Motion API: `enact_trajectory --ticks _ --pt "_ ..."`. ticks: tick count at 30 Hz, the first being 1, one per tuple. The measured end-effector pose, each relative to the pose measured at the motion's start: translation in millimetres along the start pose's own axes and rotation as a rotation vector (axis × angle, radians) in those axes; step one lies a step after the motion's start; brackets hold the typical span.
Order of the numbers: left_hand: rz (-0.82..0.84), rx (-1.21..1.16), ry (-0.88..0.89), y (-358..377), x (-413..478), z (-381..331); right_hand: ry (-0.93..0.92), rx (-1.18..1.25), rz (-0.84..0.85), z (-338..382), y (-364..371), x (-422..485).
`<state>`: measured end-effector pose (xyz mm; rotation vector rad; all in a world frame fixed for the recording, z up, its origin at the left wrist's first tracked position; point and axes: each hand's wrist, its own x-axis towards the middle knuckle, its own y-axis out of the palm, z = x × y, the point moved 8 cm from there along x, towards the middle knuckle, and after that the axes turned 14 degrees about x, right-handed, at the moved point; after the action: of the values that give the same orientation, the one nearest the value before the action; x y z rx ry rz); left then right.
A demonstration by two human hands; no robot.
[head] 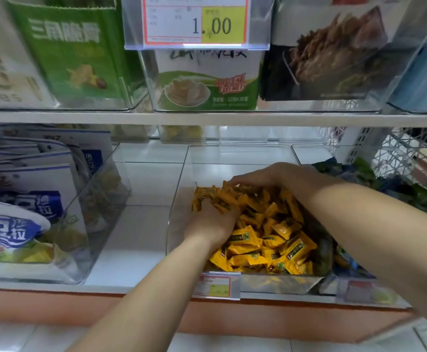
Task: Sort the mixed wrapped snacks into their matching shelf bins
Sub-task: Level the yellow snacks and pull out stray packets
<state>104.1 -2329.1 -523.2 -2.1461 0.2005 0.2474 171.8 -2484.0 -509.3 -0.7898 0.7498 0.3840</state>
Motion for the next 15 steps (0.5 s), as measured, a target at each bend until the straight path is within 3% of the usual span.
enact_trajectory --ticks 4,9,12,15 --pt "0.064 -0.343 0.005 -1 -4 -8 0.002 0.105 0.078 -1 9 -5" --pt "0.099 -0.775 0.018 -5 4 -17 -0.15 0.305 0.114 11 10 -8" --pt "0.169 -0.918 -0.041 -1 6 -14 -0.23 0.404 0.138 19 11 -13" --pt "0.233 -1.048 0.021 -4 6 -24 -0.334 0.502 0.103 28 4 -19"
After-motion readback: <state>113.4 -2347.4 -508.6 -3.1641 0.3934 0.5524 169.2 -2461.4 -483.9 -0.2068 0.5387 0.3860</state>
